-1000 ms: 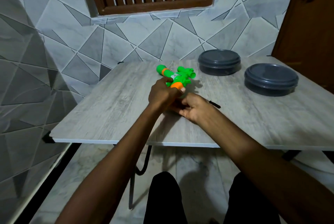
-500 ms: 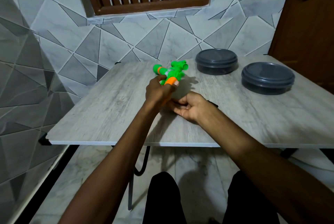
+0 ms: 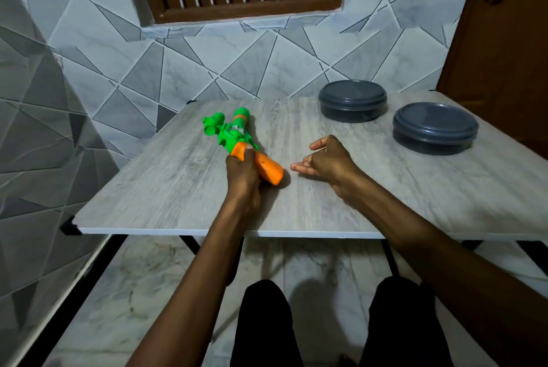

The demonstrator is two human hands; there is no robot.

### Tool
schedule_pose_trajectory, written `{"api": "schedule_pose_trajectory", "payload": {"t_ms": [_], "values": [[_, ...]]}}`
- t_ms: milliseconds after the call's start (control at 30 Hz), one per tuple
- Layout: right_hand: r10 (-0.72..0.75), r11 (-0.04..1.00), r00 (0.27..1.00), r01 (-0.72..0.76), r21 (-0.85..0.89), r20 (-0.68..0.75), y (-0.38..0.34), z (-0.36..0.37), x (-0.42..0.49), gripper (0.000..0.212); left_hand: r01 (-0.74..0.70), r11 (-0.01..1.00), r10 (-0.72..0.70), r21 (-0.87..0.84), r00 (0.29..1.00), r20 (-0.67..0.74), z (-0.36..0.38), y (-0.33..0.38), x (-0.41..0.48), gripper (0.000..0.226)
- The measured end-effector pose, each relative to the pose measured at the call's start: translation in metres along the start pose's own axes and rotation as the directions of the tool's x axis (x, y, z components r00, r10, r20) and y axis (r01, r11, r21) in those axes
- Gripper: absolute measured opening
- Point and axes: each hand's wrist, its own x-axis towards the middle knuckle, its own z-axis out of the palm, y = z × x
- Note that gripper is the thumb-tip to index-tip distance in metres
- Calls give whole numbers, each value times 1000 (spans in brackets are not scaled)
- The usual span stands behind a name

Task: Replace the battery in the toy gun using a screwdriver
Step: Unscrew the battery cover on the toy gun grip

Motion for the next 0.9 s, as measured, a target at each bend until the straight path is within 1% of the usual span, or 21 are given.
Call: {"api": "schedule_pose_trajectory", "payload": {"t_ms": [33, 100, 167, 267, 333, 400, 467, 500, 567, 600, 667, 767, 900], "values": [[-12, 1000, 1000, 11, -22, -12, 0, -4, -1, 31, 5, 1000, -5, -7, 1000, -2, -1, -1, -2, 26], [-26, 998, 999, 25, -63, -27, 0, -11, -2, 24, 12, 1000, -12, -25, 1000, 4, -1, 0, -7, 14], [-55, 994, 997, 49, -97, -53, 0, -18, -5, 16, 39, 998, -39, -55, 999, 1, 1, 1, -13, 17], [-192, 958, 975, 161, -236, -114, 5, -32, -9, 5, 76, 993, -78, -85, 997, -21, 4, 2, -20, 18], [-340, 889, 928, 263, -374, -155, 10, -45, -8, 4, 80, 992, -84, -94, 996, -38, 6, 1, -22, 19], [-474, 762, 863, 302, -573, -175, 15, -63, -5, 4, 91, 992, -96, -86, 994, -59, 9, 0, -24, 15], [-539, 632, 826, 267, -727, -166, 19, -87, -2, 8, 97, 991, -103, -92, 993, -65, 13, -2, -27, 6], [-540, 587, 825, 227, -777, -167, 21, -99, 1, 12, 96, 991, -102, -95, 993, -62, 14, -2, -29, 4], [-498, 535, 844, 120, -836, -197, 24, -121, 4, 19, 98, 990, -103, -98, 994, -43, 17, -1, -33, 9], [-476, 528, 853, 84, -845, -213, 26, -131, 6, 21, 98, 990, -102, -100, 994, -31, 19, -1, -36, 13], [-444, 544, 866, 55, -837, -231, 31, -144, 12, 19, 94, 989, -98, -112, 995, -28, 22, 1, -40, 17], [-425, 613, 862, 50, -789, -276, 35, -154, 18, 14, 82, 988, -88, -134, 995, -38, 24, 3, -47, 21], [-434, 630, 855, 62, -774, -284, 38, -154, 22, 12, 100, 988, -104, -115, 994, -35, 22, 3, -47, 18]]}}
